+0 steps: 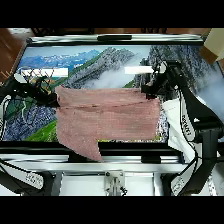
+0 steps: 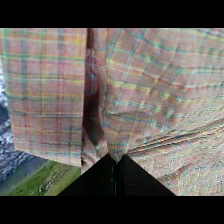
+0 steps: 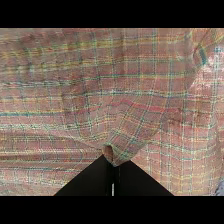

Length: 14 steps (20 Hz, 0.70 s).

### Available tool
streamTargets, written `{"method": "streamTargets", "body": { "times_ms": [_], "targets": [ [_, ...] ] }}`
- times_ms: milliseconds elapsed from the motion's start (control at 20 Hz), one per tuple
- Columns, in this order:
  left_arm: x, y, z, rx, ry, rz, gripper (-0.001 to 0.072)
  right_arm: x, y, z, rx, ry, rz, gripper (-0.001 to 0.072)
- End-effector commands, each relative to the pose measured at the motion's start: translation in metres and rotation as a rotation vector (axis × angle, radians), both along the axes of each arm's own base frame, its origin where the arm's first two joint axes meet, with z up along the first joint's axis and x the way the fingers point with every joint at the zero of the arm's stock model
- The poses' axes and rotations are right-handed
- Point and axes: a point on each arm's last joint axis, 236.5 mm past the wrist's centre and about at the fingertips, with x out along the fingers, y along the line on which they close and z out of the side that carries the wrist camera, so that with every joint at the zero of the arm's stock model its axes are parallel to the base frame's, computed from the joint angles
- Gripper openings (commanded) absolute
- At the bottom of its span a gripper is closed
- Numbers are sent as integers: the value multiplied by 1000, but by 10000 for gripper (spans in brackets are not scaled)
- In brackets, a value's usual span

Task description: Fold the shirts.

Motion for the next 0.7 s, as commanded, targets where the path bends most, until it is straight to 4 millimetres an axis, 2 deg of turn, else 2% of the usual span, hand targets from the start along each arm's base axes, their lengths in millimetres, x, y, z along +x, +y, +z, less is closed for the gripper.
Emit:
{"method": "streamTargets", "body": {
  "times_ms": [0, 50, 100, 150, 200, 250, 300, 400, 450, 550, 650],
  "targets": [
    [-14, 1, -6, 5, 53, -11, 26, -11, -6, -5, -25, 45, -10, 55],
    [-13, -1, -6, -1, 52, -8, 27, -11, -6, -5, -23, 45, -13, 56],
    [-13, -3, -5, -11, 50, -6, 32, -11, -3, -5, -11, 46, -14, 91],
    [-12, -5, -3, -22, 49, -4, 132, -11, 0, -4, 1, 45, -15, 284],
    [-14, -5, 1, -27, 58, -10, 353, -12, 4, 1, 18, 46, -6, 470],
    [-14, -3, 8, -29, 66, -5, 515, -12, 5, 10, 24, 33, 15, 469],
    [-13, 2, 18, -31, 71, 15, 535, -13, 2, 25, 16, 10, 36, 470],
    [-11, 19, 50, -30, 58, 51, 535, -19, -19, 57, -44, -30, 55, 470],
    [-14, 28, 65, -28, 58, 72, 533, -28, -30, 74, -54, -25, 53, 470],
    [-35, 40, 87, -34, 76, 113, 532, -55, -53, 101, -56, 28, 41, 469],
    [-66, 41, 90, -45, 103, 139, 533, -80, -74, 119, -54, 59, 24, 470]
  ]
}}
